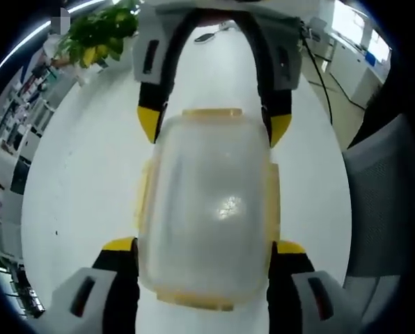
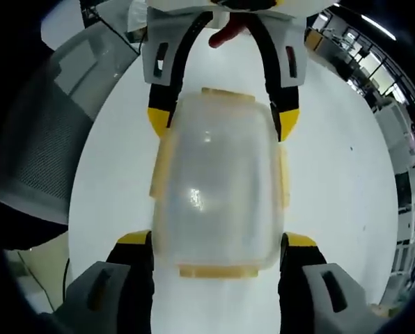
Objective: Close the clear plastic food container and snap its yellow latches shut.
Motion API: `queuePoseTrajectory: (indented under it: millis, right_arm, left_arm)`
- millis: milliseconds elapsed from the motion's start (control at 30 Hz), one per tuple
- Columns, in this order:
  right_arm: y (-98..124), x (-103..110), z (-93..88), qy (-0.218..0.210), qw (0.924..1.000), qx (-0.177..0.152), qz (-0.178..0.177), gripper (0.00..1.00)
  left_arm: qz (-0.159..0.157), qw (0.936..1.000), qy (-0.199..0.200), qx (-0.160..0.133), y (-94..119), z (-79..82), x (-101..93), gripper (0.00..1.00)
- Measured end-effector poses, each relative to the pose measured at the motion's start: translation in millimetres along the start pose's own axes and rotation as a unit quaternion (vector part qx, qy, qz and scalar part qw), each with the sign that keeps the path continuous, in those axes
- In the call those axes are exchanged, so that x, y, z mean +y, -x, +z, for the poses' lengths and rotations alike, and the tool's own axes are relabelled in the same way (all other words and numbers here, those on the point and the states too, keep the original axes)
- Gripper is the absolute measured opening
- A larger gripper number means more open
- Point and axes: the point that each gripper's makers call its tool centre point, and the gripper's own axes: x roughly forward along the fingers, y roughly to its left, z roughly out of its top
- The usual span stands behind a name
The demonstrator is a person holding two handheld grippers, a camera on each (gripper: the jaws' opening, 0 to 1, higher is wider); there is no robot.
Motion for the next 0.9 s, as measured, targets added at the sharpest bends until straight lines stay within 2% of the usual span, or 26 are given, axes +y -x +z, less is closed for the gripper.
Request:
queuePoseTrajectory:
  millis: [267, 433, 900]
  right_arm:
    - [-4.0, -1.3, 7.7, 0.005, 1.0, -0.002, 0.002, 0.71]
    - [-6.5, -1.0, 14.1, 0.01, 1.0, 0.0, 0.001, 0.71]
    - [-18.7, -3.8, 45.3, 0.021, 0.9997, -0.012, -0.001, 0.71]
  left_arm:
    - [0.0, 0.9999, 0.005, -0.01, 2.4, -6.7, 1.0, 0.73]
    - [0.002, 1.0, 0.008, -0.001, 4.6, -12.2, 0.4, 0.73]
    - [0.009, 0.9996, 0.021, 0.016, 16.5, -45.2, 1.5, 0.73]
